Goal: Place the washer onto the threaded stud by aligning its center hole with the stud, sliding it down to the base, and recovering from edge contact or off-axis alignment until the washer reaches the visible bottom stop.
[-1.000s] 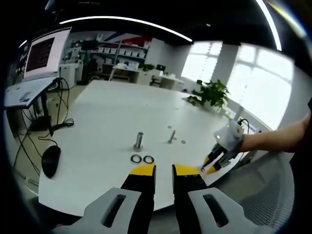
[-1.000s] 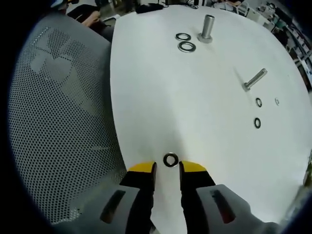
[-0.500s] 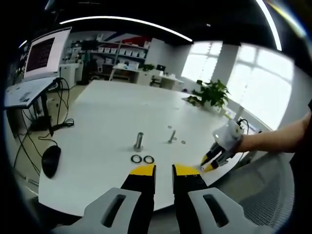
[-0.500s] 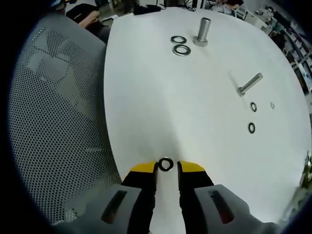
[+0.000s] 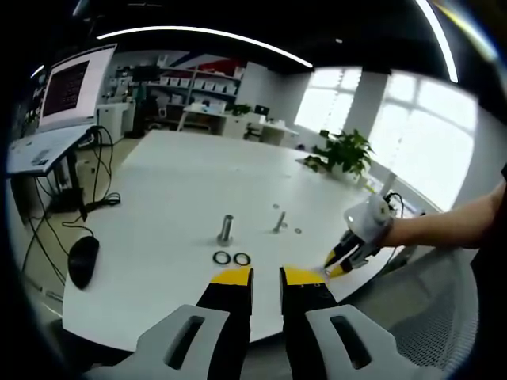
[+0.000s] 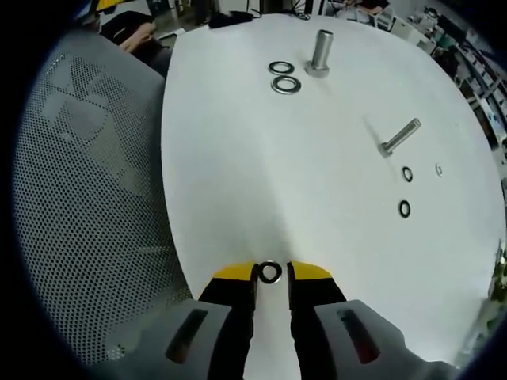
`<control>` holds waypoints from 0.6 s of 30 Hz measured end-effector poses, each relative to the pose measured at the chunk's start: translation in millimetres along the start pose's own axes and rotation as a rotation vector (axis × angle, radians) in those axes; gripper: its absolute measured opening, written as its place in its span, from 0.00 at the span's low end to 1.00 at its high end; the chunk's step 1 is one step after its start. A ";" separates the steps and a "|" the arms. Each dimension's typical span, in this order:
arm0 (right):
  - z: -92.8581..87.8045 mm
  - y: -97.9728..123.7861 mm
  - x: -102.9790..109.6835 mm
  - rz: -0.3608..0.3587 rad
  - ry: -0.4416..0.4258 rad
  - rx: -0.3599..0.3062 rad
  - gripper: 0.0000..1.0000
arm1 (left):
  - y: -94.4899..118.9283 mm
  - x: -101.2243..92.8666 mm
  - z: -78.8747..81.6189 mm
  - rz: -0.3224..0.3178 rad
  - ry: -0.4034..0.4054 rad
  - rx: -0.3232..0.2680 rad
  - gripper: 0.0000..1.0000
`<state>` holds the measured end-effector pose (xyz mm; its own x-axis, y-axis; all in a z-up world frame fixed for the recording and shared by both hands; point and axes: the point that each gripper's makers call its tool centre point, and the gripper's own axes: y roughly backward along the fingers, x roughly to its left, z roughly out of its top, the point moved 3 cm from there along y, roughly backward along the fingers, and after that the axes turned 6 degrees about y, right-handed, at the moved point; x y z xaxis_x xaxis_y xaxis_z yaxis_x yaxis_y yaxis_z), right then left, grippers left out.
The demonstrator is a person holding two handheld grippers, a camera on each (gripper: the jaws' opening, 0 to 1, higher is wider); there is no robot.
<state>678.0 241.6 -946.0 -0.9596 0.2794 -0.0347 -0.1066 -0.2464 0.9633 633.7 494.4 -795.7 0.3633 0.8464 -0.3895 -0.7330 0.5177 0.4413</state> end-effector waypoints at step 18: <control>-5.9 3.0 3.9 0.016 0.022 0.023 0.18 | -0.1 0.2 0.4 0.002 0.001 -0.001 0.11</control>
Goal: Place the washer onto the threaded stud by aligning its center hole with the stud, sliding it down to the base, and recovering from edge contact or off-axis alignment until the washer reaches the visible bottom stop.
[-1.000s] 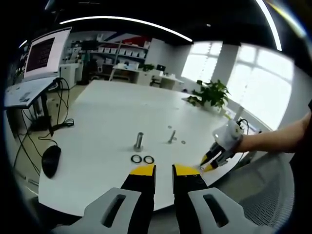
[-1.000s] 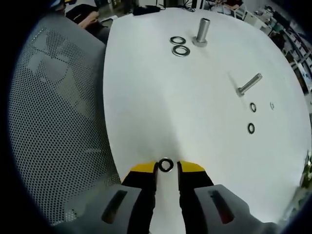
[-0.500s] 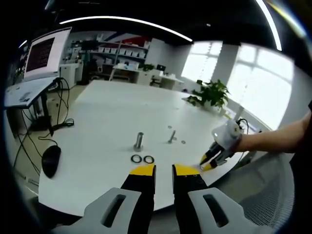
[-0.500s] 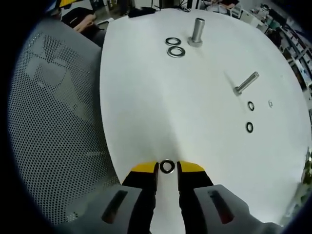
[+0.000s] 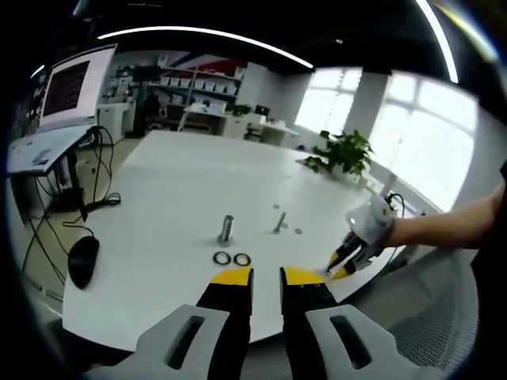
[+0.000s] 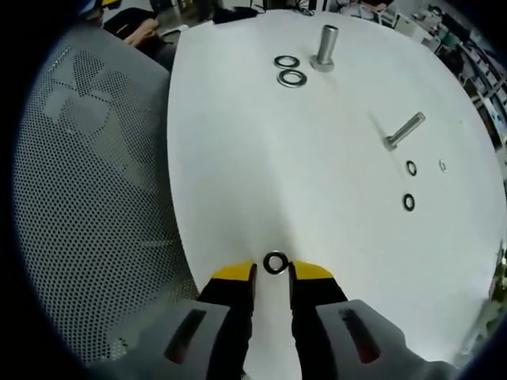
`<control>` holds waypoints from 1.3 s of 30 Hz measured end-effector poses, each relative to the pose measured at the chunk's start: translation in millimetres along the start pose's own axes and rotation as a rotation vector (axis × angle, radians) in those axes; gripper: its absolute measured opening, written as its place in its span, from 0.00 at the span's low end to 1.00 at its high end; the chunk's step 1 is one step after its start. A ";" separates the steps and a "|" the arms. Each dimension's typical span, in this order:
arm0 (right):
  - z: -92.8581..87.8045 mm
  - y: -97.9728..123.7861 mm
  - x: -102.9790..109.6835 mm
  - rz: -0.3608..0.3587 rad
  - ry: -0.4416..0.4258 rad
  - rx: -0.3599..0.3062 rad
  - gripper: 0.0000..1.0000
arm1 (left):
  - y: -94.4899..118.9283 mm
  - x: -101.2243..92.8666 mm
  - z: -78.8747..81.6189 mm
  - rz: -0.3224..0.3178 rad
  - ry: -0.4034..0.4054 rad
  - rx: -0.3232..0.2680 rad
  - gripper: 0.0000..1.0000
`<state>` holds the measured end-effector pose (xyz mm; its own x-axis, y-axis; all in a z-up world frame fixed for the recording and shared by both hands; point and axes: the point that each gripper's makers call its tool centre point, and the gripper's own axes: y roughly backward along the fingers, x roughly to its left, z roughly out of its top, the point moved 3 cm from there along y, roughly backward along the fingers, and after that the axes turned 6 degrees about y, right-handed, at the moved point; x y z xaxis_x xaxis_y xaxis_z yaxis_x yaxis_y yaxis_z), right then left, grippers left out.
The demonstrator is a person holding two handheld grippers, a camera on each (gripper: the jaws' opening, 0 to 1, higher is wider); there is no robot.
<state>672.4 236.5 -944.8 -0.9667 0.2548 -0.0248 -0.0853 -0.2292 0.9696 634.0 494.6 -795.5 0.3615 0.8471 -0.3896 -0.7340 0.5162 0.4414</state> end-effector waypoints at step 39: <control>10.9 -4.6 -23.0 -0.056 -0.120 -0.112 0.25 | -0.3 1.0 -0.9 0.001 0.000 0.008 0.11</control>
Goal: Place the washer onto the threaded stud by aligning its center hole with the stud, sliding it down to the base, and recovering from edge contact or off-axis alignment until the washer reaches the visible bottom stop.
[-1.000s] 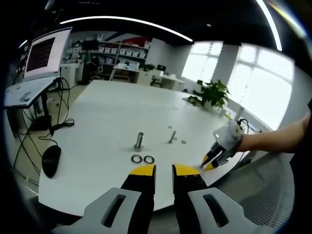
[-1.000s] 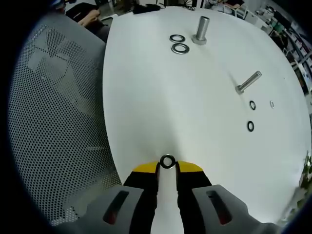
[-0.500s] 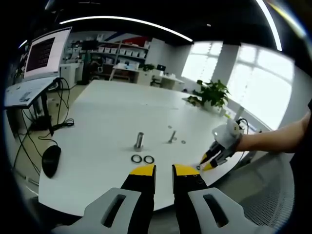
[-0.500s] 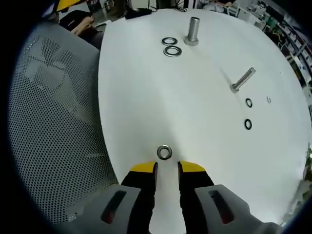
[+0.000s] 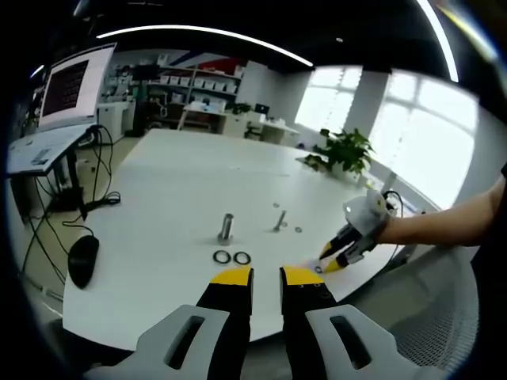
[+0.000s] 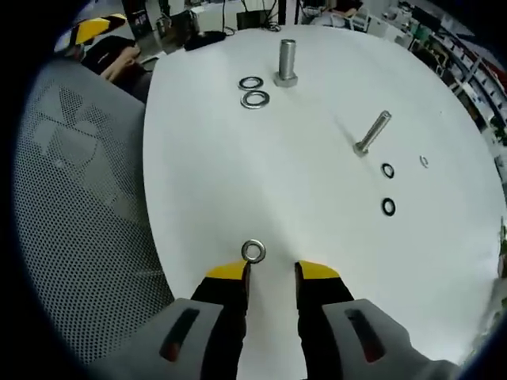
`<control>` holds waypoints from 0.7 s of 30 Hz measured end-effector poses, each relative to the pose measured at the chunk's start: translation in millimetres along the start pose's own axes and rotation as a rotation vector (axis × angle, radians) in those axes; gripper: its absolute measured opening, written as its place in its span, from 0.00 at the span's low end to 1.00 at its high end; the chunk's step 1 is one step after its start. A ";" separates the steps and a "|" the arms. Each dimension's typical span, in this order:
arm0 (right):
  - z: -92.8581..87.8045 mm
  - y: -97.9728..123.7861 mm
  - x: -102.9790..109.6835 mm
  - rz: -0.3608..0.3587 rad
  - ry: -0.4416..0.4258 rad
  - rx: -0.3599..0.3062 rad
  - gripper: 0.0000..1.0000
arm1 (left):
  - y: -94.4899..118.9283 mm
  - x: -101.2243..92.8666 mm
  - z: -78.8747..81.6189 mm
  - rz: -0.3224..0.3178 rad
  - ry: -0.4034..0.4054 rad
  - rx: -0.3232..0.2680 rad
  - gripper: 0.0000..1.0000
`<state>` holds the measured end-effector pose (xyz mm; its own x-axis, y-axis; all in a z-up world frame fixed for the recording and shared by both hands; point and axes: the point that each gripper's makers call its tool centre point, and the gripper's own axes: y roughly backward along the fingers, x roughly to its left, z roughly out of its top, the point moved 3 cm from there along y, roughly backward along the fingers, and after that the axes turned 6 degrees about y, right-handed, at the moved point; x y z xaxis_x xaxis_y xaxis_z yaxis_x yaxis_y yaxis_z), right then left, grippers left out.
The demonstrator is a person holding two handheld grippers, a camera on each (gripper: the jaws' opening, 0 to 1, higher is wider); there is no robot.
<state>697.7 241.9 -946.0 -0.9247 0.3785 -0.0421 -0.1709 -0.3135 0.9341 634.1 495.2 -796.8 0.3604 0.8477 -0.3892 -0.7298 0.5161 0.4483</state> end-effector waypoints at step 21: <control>16.4 -6.0 5.6 0.006 0.004 -0.073 0.29 | -0.1 0.0 0.6 0.000 0.001 -0.004 0.11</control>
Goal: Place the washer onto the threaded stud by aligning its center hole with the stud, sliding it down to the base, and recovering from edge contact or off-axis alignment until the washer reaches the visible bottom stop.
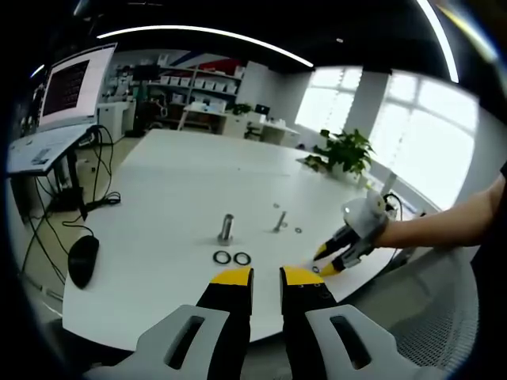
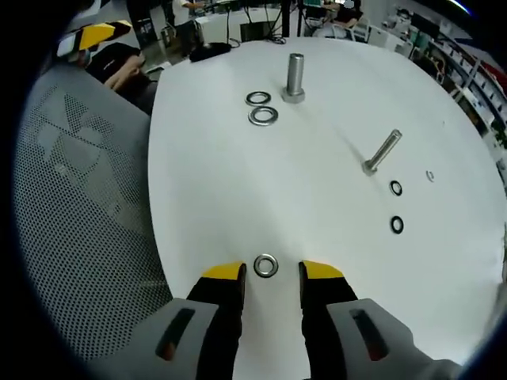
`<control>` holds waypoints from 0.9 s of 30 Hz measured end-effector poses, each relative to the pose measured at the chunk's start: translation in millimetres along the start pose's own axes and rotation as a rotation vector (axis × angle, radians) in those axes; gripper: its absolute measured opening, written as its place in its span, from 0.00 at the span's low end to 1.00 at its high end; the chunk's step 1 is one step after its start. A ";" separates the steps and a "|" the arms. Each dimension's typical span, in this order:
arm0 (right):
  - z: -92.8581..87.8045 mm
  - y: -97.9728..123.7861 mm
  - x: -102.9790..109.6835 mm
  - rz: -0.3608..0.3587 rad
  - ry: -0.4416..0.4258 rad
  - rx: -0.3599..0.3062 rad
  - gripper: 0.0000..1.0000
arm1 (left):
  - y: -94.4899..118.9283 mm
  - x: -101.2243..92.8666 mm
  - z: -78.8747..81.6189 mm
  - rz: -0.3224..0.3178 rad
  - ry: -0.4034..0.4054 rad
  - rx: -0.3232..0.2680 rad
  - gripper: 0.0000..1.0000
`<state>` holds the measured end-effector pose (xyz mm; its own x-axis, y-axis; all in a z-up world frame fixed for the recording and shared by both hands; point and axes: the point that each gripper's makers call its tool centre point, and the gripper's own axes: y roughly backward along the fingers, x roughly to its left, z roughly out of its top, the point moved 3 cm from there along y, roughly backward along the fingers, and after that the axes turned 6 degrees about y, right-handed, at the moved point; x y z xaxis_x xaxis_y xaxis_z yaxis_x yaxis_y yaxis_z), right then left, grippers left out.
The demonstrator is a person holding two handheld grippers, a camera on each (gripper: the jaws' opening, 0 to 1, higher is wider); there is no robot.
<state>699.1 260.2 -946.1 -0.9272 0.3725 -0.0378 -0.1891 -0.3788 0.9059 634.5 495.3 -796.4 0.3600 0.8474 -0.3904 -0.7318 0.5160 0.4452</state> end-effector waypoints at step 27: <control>-3.1 1.6 0.3 0.007 0.019 0.009 0.21 | 0.1 0.0 -0.4 0.000 0.000 0.003 0.11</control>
<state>697.5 257.1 -946.0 -0.9346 0.3535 -0.0396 -0.1798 -0.3733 0.9101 634.1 495.3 -796.7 0.3600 0.8475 -0.3900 -0.7304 0.5161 0.4473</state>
